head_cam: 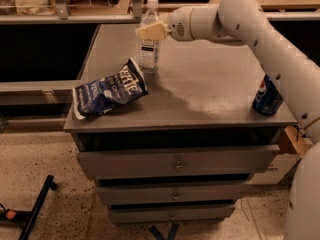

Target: Move blue plastic bottle near blue chip bag

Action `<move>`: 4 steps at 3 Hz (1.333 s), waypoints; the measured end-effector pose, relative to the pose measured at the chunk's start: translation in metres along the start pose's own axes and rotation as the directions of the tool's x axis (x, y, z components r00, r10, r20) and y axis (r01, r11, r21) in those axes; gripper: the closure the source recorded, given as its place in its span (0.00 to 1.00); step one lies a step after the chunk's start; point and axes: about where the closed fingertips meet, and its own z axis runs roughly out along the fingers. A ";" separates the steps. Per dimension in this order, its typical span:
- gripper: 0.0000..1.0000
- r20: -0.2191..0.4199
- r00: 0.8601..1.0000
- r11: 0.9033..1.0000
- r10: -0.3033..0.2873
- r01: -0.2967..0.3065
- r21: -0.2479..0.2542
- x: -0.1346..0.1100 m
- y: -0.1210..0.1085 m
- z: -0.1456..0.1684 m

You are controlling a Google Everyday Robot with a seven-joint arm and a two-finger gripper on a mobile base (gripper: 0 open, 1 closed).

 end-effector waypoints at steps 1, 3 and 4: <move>1.00 0.005 1.000 1.000 -0.018 0.018 -0.008 -0.002 0.004 0.003; 1.00 0.009 0.997 0.996 -0.077 0.077 -0.036 -0.004 0.012 0.012; 1.00 0.029 0.993 0.992 -0.116 0.118 -0.052 -0.004 0.018 0.016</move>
Offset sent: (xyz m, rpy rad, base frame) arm -0.0035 0.0082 -0.0001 -0.0308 -0.0313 0.0382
